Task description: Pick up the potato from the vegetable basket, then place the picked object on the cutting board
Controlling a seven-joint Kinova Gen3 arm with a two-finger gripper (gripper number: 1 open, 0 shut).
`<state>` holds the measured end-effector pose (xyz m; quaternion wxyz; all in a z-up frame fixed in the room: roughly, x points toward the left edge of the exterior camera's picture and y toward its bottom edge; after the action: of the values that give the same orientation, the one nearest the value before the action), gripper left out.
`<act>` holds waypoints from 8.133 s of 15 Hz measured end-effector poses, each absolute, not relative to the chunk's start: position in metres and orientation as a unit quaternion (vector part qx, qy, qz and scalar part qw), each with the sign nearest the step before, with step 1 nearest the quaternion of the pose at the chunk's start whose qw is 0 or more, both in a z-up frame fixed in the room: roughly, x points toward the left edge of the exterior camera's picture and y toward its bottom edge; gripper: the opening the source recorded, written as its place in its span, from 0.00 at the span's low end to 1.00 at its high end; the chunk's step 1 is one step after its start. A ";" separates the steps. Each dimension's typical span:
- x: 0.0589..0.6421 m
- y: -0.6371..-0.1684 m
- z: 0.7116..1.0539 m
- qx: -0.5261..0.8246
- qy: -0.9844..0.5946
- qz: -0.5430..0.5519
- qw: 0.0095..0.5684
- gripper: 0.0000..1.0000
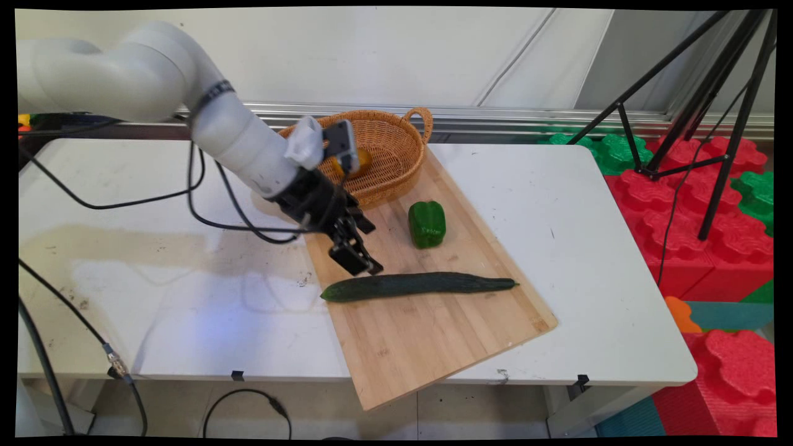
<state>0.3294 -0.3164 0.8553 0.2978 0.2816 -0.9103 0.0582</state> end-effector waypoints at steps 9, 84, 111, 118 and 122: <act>0.388 -0.278 0.930 0.264 -0.899 0.073 0.343 1.00; 0.466 -0.510 0.811 0.371 -0.877 0.141 0.271 0.00; 0.462 -0.340 0.948 0.296 -0.890 0.102 0.331 0.00; 0.442 -0.309 0.925 0.281 -0.906 0.074 0.307 0.00; 0.419 -0.308 0.897 0.278 -0.911 0.067 0.296 0.00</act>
<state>0.4194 -0.3076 0.8973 0.2961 0.2779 -0.9114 0.0667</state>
